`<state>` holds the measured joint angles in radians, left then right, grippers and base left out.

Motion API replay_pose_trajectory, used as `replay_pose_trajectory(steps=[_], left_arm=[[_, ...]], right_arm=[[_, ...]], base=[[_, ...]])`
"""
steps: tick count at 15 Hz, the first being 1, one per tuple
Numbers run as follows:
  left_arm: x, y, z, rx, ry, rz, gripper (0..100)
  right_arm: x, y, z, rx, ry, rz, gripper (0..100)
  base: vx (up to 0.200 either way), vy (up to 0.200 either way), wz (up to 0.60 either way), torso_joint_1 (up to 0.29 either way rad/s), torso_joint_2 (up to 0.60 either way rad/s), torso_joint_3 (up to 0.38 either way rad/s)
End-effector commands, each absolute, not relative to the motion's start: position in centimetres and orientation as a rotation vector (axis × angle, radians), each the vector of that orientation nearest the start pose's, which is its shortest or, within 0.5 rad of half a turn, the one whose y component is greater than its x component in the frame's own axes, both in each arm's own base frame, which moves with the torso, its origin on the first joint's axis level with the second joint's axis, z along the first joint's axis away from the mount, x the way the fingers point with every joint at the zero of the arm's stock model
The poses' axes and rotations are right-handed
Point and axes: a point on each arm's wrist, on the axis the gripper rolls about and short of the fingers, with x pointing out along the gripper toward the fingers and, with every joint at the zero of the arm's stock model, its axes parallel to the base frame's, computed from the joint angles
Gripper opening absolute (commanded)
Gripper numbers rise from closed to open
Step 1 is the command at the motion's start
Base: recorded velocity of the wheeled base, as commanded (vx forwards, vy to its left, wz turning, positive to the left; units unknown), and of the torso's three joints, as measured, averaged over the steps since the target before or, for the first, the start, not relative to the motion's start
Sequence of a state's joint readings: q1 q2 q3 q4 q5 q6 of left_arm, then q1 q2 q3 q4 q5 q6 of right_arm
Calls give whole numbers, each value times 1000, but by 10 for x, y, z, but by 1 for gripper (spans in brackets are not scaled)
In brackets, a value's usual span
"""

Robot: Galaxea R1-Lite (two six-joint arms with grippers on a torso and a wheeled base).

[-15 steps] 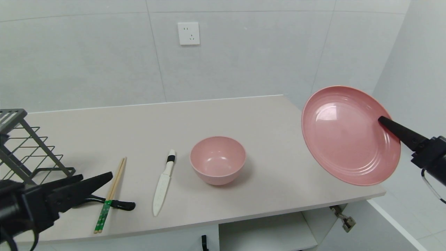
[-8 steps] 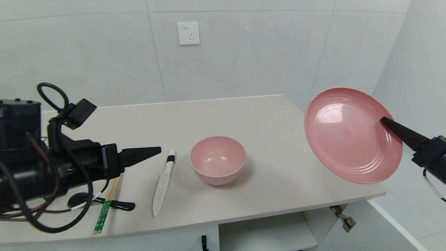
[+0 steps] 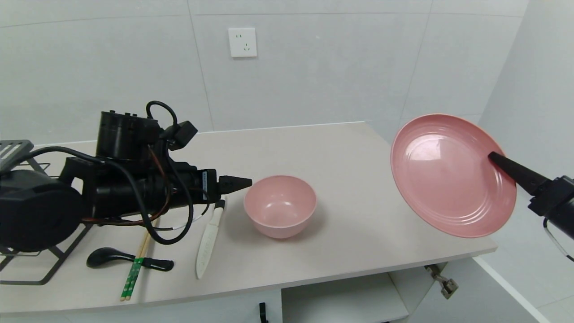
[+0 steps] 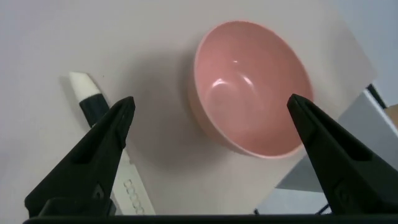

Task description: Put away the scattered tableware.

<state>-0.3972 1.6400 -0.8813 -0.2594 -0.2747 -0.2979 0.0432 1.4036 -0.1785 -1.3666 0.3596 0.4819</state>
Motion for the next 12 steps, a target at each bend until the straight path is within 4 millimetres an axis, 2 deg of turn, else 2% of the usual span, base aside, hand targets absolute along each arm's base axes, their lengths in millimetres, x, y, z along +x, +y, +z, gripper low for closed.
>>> replay_pose_trajectory(steps=[1,7,10,12], left_arm=[[284,-128,166,-216,644,-558,100],[317,-158,143,-184,663,-524,100],[323,-169,132,-169,686,-534,100],[323,-172,133,-165,686,-541,100]], right_arm=[[179,16,169,453,-31,429,0],[179,17,169,453,-28,431,0],[178,17,168,451,-26,431,0],[178,17,168,451,-26,431,0]], base=[[0,0,0,0,0,0],[0,0,0,0,0,0],[0,0,0,0,0,0],[0,0,0,0,0,0]])
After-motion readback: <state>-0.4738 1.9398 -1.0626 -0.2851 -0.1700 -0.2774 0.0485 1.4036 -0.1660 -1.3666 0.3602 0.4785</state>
